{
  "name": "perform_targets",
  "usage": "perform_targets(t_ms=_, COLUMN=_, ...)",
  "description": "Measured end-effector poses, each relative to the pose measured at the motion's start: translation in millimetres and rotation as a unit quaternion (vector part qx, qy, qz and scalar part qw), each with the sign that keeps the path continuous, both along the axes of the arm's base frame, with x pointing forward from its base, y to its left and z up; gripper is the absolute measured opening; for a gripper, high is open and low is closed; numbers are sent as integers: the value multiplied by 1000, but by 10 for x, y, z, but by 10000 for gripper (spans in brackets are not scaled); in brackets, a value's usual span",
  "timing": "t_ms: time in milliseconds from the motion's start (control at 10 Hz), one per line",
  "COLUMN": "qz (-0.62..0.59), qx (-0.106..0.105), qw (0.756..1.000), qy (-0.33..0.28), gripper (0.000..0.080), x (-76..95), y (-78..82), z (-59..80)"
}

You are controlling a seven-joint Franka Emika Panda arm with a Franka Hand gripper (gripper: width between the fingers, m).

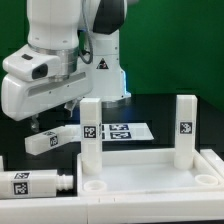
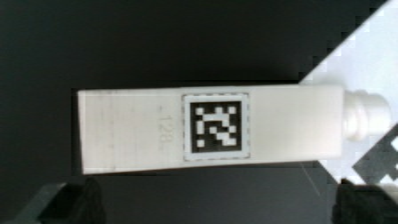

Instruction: Assemble desk

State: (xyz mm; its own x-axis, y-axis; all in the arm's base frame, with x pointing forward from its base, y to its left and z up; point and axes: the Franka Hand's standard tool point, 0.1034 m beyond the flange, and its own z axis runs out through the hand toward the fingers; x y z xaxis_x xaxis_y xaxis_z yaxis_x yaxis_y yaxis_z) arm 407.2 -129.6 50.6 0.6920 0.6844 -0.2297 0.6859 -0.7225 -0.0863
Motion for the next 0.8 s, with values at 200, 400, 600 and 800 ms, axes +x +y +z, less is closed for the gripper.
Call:
perform_targets(t_ms=200, qz=-201, qx=-30, qw=979, qy=20, gripper=649, x=63, y=-193, z=-49)
perform_targets(t_ms=400, qz=-292, qx=-35, qw=955, qy=37, gripper=649, x=248, y=-272, z=91)
perform_targets(t_ms=600, qz=-336, qx=-45, qw=940, qy=33, gripper=649, x=237, y=-217, z=55)
perform_targets(t_ms=800, qz=-437, qx=-44, qw=897, qy=55, gripper=649, x=260, y=-223, z=67)
